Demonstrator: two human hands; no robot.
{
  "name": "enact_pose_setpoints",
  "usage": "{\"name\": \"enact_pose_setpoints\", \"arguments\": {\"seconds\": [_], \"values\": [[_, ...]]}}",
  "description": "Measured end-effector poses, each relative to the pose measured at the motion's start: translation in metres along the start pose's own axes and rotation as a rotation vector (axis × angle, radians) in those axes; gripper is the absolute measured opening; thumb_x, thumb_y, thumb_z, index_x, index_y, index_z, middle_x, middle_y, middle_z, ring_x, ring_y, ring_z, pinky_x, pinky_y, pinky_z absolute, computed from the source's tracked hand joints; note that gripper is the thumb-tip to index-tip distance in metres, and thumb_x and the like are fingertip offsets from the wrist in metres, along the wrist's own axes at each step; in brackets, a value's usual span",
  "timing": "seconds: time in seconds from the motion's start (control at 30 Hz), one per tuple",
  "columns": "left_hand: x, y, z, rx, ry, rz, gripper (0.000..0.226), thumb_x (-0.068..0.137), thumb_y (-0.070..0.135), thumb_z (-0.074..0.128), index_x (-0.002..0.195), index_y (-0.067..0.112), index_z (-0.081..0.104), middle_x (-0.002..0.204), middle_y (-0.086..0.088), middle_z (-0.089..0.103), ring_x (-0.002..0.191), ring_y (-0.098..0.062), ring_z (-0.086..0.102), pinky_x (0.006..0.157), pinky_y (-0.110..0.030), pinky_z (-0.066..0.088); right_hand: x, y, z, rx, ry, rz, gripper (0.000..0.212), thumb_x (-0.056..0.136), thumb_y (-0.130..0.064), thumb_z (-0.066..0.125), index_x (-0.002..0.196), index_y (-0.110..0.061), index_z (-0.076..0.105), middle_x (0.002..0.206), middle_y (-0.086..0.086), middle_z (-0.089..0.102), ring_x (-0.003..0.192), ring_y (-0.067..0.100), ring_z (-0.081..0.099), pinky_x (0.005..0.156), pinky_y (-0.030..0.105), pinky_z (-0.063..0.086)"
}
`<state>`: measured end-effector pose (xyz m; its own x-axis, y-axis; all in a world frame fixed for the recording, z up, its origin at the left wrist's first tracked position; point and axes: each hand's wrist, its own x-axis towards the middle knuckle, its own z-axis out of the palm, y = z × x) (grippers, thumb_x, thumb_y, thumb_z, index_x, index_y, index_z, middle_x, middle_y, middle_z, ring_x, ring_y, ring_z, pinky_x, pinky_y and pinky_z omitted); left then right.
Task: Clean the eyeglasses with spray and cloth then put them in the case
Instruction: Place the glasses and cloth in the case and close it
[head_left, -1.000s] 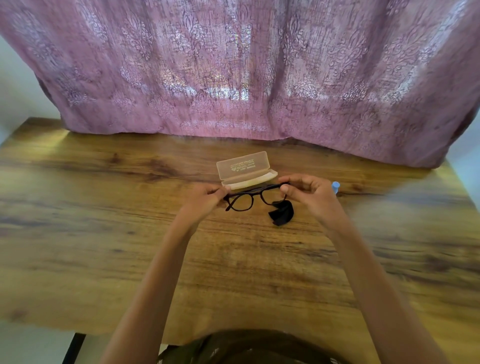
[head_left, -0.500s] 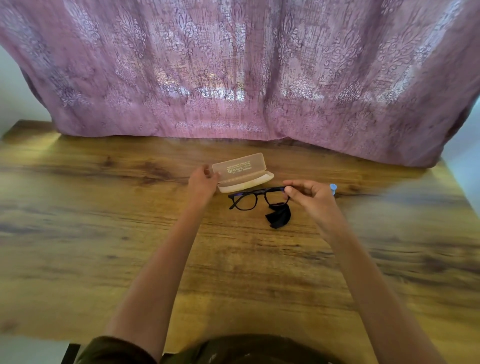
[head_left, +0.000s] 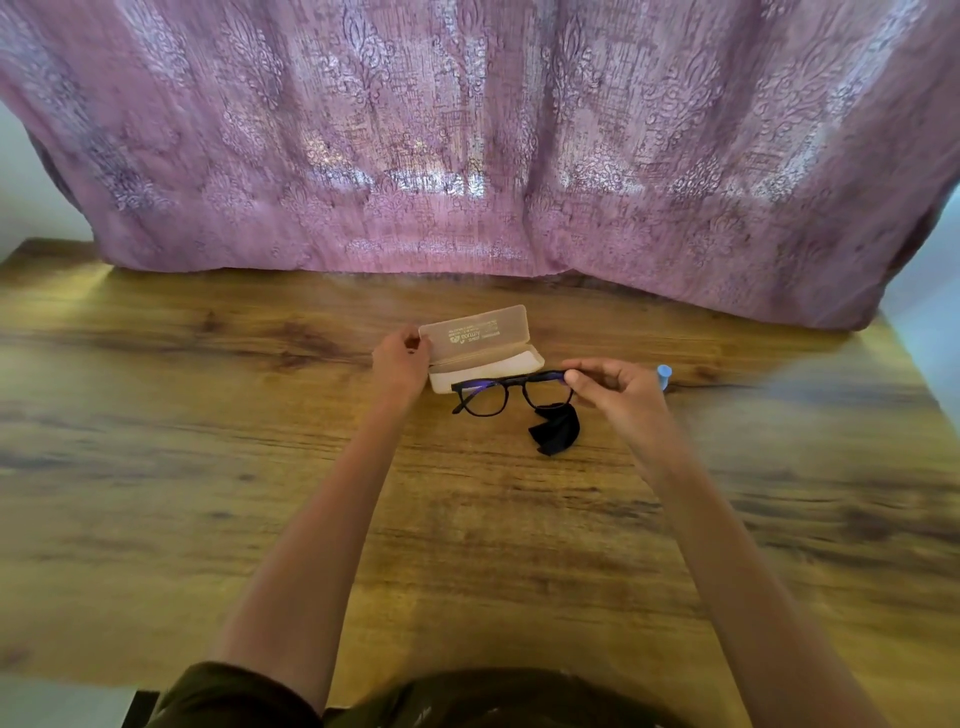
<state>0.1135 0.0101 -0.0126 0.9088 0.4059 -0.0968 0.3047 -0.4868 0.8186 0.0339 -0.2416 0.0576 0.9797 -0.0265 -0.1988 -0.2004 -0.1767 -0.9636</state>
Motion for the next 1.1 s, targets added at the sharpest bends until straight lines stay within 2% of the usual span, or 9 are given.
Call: {"name": "enact_pose_setpoints", "arguments": {"seconds": [0.13, 0.2, 0.33, 0.43, 0.53, 0.67, 0.83, 0.9, 1.1], "values": [[-0.014, -0.012, -0.005, 0.002, 0.055, 0.090, 0.023, 0.098, 0.021, 0.054, 0.115, 0.010, 0.066, 0.097, 0.003, 0.062, 0.085, -0.009, 0.054, 0.063, -0.009, 0.038, 0.002, 0.000, 0.001, 0.002, 0.019, -0.007, 0.014, 0.090, -0.018, 0.068, 0.103, -0.021, 0.074, 0.090, -0.010, 0.076, 0.081, -0.006, 0.067, 0.068, 0.006, 0.048], [-0.022, -0.021, -0.008, -0.005, 0.075, 0.122, 0.021, 0.097, 0.024, 0.055, 0.111, 0.013, 0.066, 0.094, 0.005, 0.062, 0.079, -0.005, 0.054, 0.056, -0.006, 0.037, 0.003, 0.001, 0.003, 0.007, 0.031, -0.004, 0.013, 0.090, -0.019, 0.069, 0.101, -0.021, 0.074, 0.088, -0.011, 0.076, 0.080, -0.006, 0.067, 0.067, 0.006, 0.048], [-0.034, -0.034, -0.010, -0.059, 0.096, 0.164, 0.013, 0.096, 0.026, 0.057, 0.100, 0.017, 0.065, 0.084, 0.006, 0.063, 0.074, -0.009, 0.056, 0.063, -0.019, 0.043, 0.007, 0.003, 0.008, 0.002, 0.050, 0.020, 0.012, 0.089, -0.020, 0.070, 0.101, -0.021, 0.074, 0.093, -0.007, 0.076, 0.087, 0.001, 0.068, 0.074, 0.014, 0.050], [-0.042, -0.040, -0.010, -0.106, 0.094, 0.210, 0.012, 0.096, 0.027, 0.056, 0.096, 0.018, 0.064, 0.078, 0.008, 0.062, 0.070, -0.005, 0.055, 0.063, -0.020, 0.045, 0.012, 0.005, 0.012, -0.015, 0.049, 0.044, 0.009, 0.088, -0.020, 0.071, 0.096, -0.024, 0.074, 0.092, -0.008, 0.076, 0.088, 0.003, 0.068, 0.071, 0.011, 0.048], [-0.050, -0.043, -0.010, -0.070, 0.111, 0.242, 0.014, 0.097, 0.030, 0.056, 0.098, 0.019, 0.064, 0.075, 0.011, 0.061, 0.067, -0.001, 0.055, 0.059, -0.016, 0.042, 0.017, 0.007, 0.015, -0.013, 0.041, 0.072, 0.008, 0.087, -0.020, 0.072, 0.094, -0.024, 0.073, 0.092, -0.007, 0.075, 0.090, 0.004, 0.068, 0.075, 0.013, 0.049], [-0.057, -0.046, -0.008, -0.053, 0.114, 0.259, 0.015, 0.097, 0.032, 0.055, 0.098, 0.019, 0.063, 0.077, 0.009, 0.060, 0.068, -0.005, 0.056, 0.058, -0.017, 0.042, 0.022, 0.012, 0.019, -0.028, 0.028, 0.104, 0.005, 0.087, -0.020, 0.073, 0.088, -0.025, 0.072, 0.090, -0.007, 0.074, 0.087, 0.004, 0.067, 0.066, 0.009, 0.048], [-0.062, -0.047, -0.008, -0.075, 0.136, 0.270, 0.019, 0.097, 0.031, 0.055, 0.105, 0.016, 0.064, 0.078, 0.019, 0.057, 0.071, 0.008, 0.055, 0.059, -0.004, 0.040, 0.029, 0.024, 0.027, -0.075, -0.021, 0.145, 0.006, 0.087, -0.017, 0.073, 0.092, -0.020, 0.073, 0.098, -0.001, 0.074, 0.094, 0.009, 0.068, 0.088, 0.025, 0.054], [-0.063, -0.046, -0.007, -0.075, 0.143, 0.272, 0.020, 0.097, 0.031, 0.056, 0.108, 0.017, 0.064, 0.079, 0.022, 0.055, 0.074, 0.012, 0.055, 0.061, -0.002, 0.040, 0.031, 0.028, 0.031, -0.096, -0.024, 0.149, 0.009, 0.086, -0.020, 0.074, 0.095, -0.020, 0.072, 0.096, -0.003, 0.073, 0.094, 0.009, 0.067, 0.090, 0.029, 0.053], [-0.065, -0.044, -0.004, -0.083, 0.151, 0.293, 0.012, 0.096, 0.026, 0.058, 0.102, 0.018, 0.065, 0.074, 0.020, 0.055, 0.073, 0.014, 0.054, 0.059, -0.002, 0.040, 0.030, 0.032, 0.044, -0.227, 0.031, 0.100, 0.017, 0.083, -0.028, 0.076, 0.087, -0.025, 0.061, 0.089, -0.008, 0.072, 0.088, 0.007, 0.065, 0.068, 0.021, 0.044]]}}
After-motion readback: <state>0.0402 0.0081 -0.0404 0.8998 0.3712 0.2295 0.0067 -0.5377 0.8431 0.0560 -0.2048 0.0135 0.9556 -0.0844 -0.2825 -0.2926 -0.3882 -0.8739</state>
